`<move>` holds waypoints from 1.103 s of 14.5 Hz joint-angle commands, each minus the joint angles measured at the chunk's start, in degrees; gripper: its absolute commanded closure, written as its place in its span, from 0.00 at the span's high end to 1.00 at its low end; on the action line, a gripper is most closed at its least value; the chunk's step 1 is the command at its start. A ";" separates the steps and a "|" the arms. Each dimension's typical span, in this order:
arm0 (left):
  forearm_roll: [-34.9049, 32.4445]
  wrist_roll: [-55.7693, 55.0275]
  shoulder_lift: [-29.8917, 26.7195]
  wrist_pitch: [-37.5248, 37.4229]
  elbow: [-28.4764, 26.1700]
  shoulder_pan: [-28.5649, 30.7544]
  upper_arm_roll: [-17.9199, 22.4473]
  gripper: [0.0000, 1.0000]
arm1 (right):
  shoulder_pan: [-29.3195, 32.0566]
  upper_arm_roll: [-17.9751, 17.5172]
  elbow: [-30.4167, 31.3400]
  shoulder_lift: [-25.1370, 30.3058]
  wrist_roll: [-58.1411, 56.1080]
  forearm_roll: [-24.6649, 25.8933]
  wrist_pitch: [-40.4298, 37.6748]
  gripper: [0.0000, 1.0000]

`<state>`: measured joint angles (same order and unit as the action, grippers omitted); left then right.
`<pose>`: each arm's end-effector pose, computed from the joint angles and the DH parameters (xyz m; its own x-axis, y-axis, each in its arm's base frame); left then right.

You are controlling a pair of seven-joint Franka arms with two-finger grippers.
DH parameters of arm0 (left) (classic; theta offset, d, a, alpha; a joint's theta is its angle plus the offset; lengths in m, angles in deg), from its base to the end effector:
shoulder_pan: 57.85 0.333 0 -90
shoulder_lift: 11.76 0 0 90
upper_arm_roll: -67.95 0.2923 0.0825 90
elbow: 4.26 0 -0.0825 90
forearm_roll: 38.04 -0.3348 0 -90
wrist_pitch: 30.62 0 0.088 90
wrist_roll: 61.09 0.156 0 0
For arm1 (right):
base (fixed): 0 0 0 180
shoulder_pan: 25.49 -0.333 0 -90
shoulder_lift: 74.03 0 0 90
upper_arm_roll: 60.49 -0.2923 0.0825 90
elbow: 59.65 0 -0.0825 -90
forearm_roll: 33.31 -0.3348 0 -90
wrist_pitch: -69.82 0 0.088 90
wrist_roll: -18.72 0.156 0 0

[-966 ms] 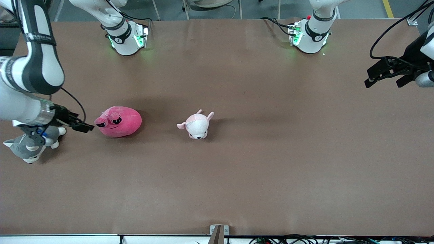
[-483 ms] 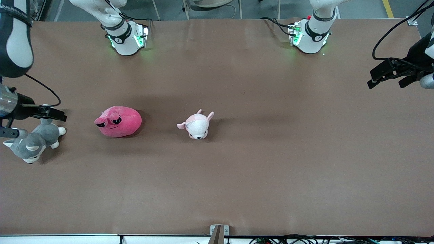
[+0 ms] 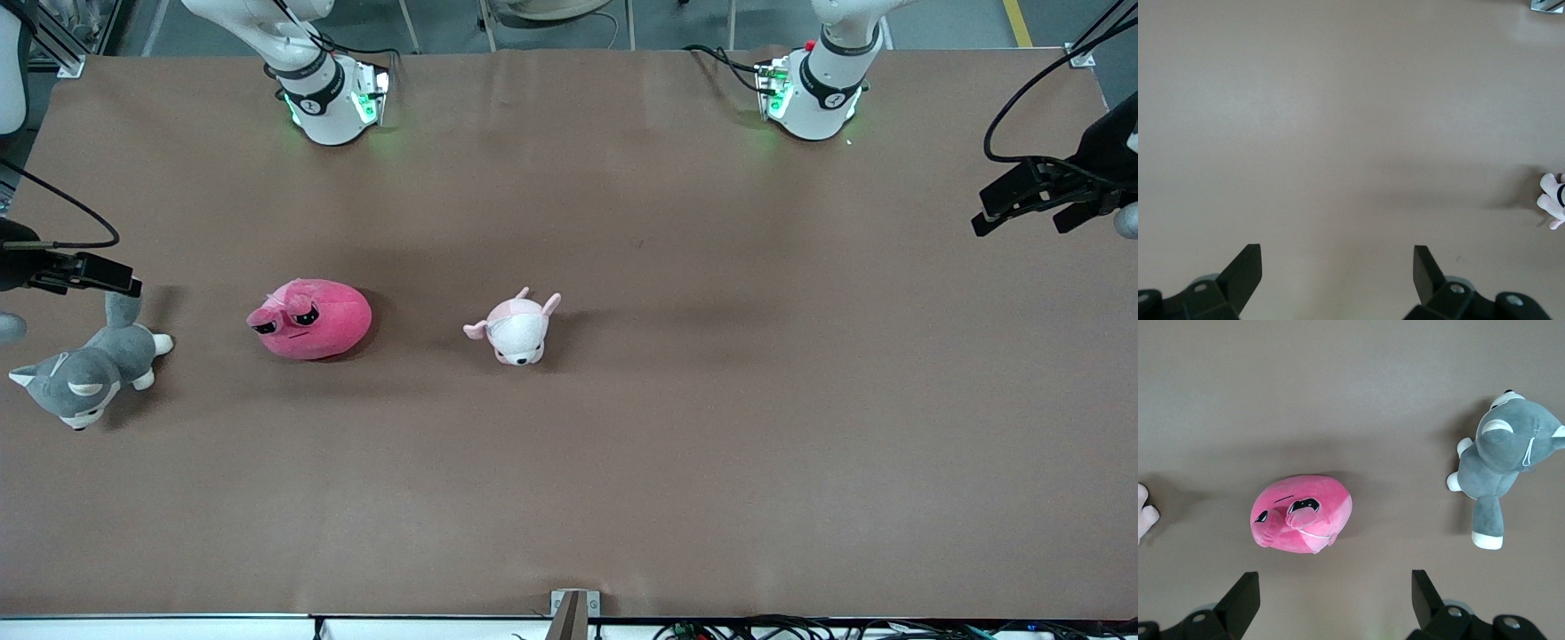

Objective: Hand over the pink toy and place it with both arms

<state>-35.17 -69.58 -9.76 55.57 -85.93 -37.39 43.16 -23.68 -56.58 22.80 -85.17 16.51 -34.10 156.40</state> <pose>0.5085 -0.0427 0.5911 0.9969 0.0699 0.0373 0.0671 -0.9952 0.0706 0.5428 -0.0492 0.4999 0.9908 -0.0600 -0.1215 -0.0611 -0.9981 -0.0053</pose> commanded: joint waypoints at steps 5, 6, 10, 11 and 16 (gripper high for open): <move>-0.58 0.23 -0.07 -0.32 0.37 -16.40 16.60 1.00 | 0.83 -0.84 -1.85 -0.11 -0.43 1.14 -0.97 1.00; -0.58 0.14 -0.07 -0.32 0.37 -17.20 17.49 1.00 | 0.75 -0.84 -1.85 -0.11 -0.87 1.23 -2.02 1.00; -0.58 0.22 -0.07 -0.32 0.37 -19.74 20.03 1.00 | 0.13 -1.01 -0.89 0.85 -0.43 1.32 -4.57 1.00; -0.58 0.14 -0.07 -0.32 0.37 -21.23 21.35 1.00 | 0.13 -1.10 0.42 1.73 -0.43 1.32 -5.54 1.00; -0.75 0.31 -0.33 -0.32 0.37 -21.16 21.80 1.00 | 0.05 -1.19 7.54 8.76 -0.43 1.32 -3.62 1.00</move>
<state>-35.17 -69.57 -9.68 55.58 -85.89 -58.08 64.46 -23.69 -57.15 24.90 -81.61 16.37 -34.06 151.04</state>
